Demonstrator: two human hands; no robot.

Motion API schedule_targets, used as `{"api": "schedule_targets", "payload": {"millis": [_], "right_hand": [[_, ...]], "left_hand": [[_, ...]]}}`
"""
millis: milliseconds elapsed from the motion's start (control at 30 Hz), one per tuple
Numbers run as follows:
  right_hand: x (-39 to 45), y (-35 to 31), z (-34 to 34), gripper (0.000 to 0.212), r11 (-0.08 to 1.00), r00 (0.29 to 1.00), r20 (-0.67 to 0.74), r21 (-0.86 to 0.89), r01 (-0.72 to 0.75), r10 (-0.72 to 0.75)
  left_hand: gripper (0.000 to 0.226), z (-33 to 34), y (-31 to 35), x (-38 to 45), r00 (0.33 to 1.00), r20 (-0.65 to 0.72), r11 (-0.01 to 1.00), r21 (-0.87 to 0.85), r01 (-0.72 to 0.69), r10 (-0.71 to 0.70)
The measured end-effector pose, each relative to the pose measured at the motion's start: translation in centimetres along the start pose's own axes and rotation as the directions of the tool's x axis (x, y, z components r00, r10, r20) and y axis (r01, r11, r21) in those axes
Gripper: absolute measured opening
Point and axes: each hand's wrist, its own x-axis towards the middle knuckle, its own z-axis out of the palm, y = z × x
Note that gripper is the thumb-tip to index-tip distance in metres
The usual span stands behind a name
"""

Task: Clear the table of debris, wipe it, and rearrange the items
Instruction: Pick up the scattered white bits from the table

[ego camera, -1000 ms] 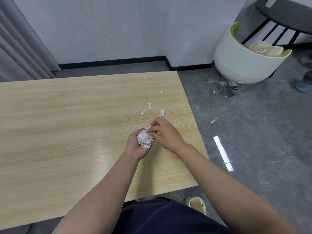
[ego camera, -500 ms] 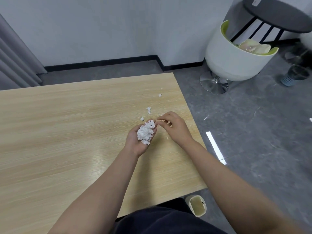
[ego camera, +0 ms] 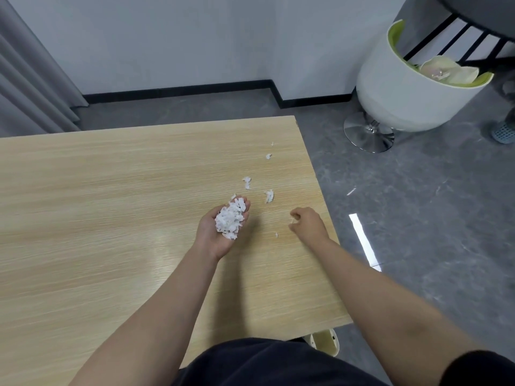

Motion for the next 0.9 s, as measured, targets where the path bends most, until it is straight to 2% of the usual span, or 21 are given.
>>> {"api": "schedule_targets", "payload": {"millis": [200, 367, 467, 600, 733, 900], "right_hand": [[0.7, 0.7, 1.2, 0.032, 0.999, 0.999, 0.002, -0.001, 0.045, -0.045], [1.1, 0.7, 1.8, 0.015, 0.992, 0.996, -0.041, -0.104, 0.078, -0.082], [1.3, 0.6, 1.7, 0.018, 0.985, 0.996, -0.027, -0.153, 0.085, -0.09], [0.8, 0.3, 1.7, 0.017, 0.988, 0.991, 0.008, -0.076, 0.134, -0.133], [-0.8, -0.3, 2.7, 0.014, 0.977, 0.976, 0.048, 0.022, 0.214, -0.214], [-1.3, -0.4, 3.9, 0.017, 0.987, 0.982, 0.097, 0.009, 0.159, -0.16]], "left_hand": [[0.032, -0.2, 0.7, 0.6, 1.0, -0.013, 1.0, 0.006, -0.026, 0.026], [0.035, -0.5, 0.8, 0.8, 0.999, -0.034, 1.0, 0.012, -0.015, 0.016], [0.034, -0.8, 1.0, 0.8, 0.998, -0.064, 1.0, 0.011, -0.017, 0.018], [0.036, -1.0, 1.4, 0.4, 0.999, -0.053, 1.0, -0.012, -0.006, 0.006], [0.053, -1.4, 1.9, -0.5, 0.999, 0.041, 0.999, -0.041, -0.024, 0.026], [0.075, -2.8, 2.5, -0.9, 0.997, 0.048, 0.994, -0.093, -0.055, 0.06]]}}
